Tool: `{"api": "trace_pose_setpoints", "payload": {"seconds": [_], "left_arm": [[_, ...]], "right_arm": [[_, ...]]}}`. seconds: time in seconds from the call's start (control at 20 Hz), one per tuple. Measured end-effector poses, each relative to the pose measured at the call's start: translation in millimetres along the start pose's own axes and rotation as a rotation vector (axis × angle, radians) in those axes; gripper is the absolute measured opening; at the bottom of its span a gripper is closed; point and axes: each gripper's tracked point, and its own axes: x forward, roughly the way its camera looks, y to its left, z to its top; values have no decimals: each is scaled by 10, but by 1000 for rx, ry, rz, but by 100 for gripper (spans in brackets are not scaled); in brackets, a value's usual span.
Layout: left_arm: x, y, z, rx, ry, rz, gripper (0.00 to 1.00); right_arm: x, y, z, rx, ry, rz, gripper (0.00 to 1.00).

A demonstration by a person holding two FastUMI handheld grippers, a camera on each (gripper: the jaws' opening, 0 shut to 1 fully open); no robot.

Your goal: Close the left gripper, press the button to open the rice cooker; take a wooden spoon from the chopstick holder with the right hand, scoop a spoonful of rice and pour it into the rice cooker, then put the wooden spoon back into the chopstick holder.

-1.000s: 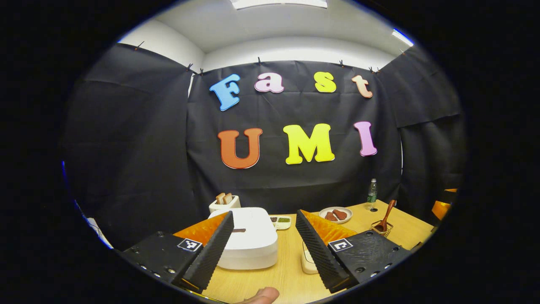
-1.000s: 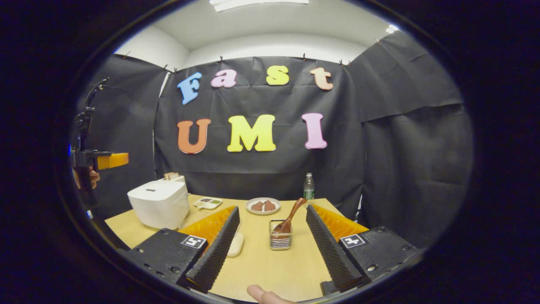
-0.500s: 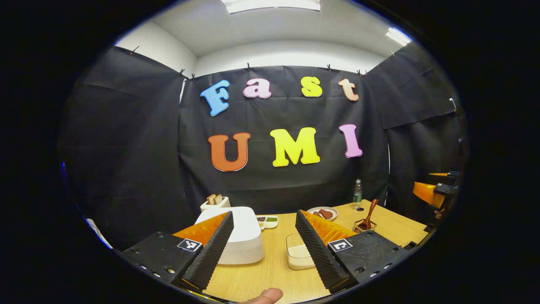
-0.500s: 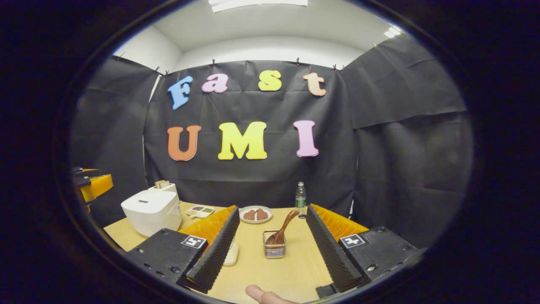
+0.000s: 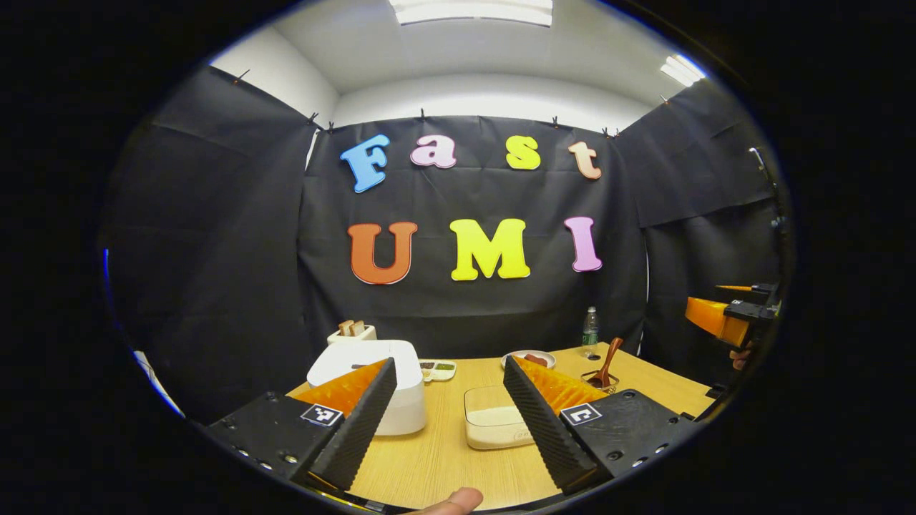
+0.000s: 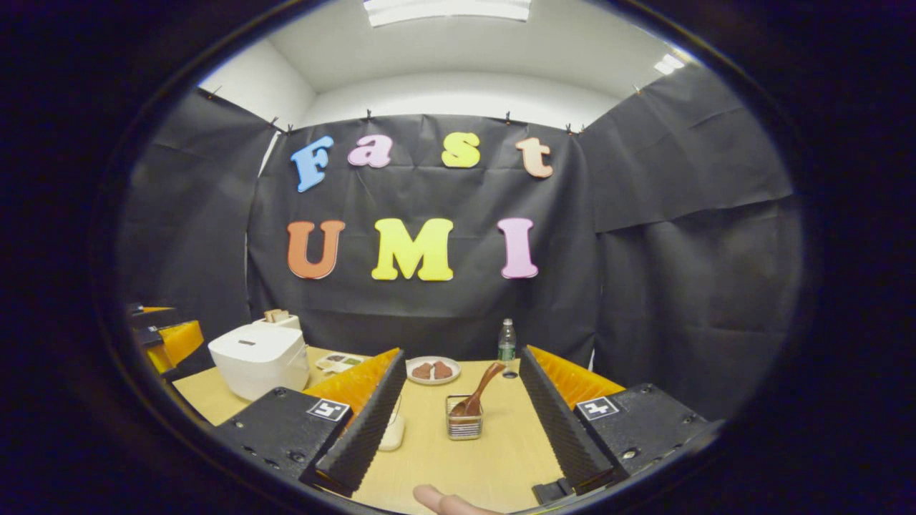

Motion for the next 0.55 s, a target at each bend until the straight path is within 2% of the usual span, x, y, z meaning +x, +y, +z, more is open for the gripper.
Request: {"api": "trace_pose_setpoints", "payload": {"seconds": [0.25, 0.4, 0.45, 0.55], "left_arm": [[-2, 45, 49, 11, -5, 11, 95], [-52, 31, 71, 4, -15, -1, 95], [-72, 26, 64, 6, -16, -6, 95], [-83, 31, 83, 11, -25, -6, 95]], "right_arm": [[13, -17, 31, 9, -13, -2, 100], [32, -202, 71, 27, -17, -24, 100], [26, -221, 66, 31, -16, -27, 96], [-1, -213, 66, 32, -18, -21, 96]]}}
